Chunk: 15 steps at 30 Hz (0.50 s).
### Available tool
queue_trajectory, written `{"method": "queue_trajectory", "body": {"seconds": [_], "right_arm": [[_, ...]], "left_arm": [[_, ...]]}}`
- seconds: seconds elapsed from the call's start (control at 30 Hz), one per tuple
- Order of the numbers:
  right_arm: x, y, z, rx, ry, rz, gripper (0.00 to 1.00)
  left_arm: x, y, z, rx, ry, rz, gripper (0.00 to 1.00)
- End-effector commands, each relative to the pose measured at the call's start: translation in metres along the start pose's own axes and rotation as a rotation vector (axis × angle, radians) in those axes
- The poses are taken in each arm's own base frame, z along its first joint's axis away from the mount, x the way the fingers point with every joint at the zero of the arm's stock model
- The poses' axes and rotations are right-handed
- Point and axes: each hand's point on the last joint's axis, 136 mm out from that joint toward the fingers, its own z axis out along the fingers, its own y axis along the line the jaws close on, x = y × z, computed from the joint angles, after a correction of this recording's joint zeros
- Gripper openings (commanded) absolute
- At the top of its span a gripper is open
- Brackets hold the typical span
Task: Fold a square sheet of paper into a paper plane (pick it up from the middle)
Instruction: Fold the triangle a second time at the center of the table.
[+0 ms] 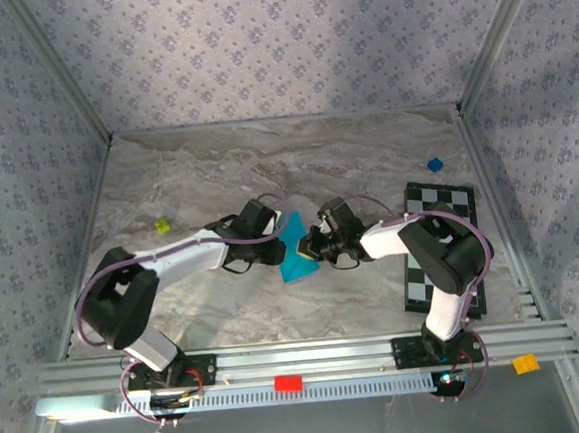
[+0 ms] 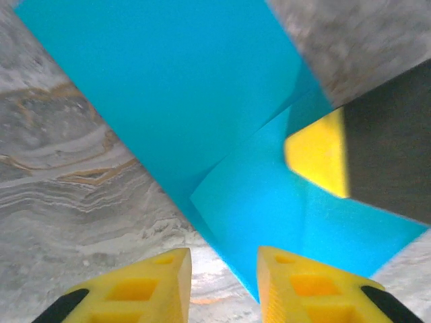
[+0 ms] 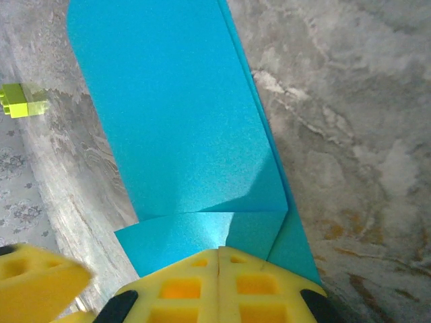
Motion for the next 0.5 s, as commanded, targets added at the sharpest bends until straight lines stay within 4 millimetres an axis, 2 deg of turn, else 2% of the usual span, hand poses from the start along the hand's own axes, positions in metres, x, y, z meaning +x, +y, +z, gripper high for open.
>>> {"method": "queue_trajectory", "body": {"seconds": [0.0, 0.17, 0.33, 0.47], "right_arm": [[0.014, -0.052, 0.004, 0.192, 0.03, 0.059, 0.0], [0.014, -0.049, 0.004, 0.186, 0.027, 0.063, 0.0], [0.014, -0.049, 0.004, 0.185, 0.025, 0.064, 0.0], [0.015, -0.051, 0.005, 0.19, 0.028, 0.067, 0.0]], "left_arm": [[-0.016, -0.012, -0.026, 0.047, -0.054, -0.077, 0.29], [-0.011, -0.05, -0.029, 0.259, -0.004, -0.143, 0.1], [0.002, -0.072, -0.014, 0.374, 0.098, -0.183, 0.05], [0.01, -0.074, 0.0, 0.384, 0.149, -0.199, 0.04]]}}
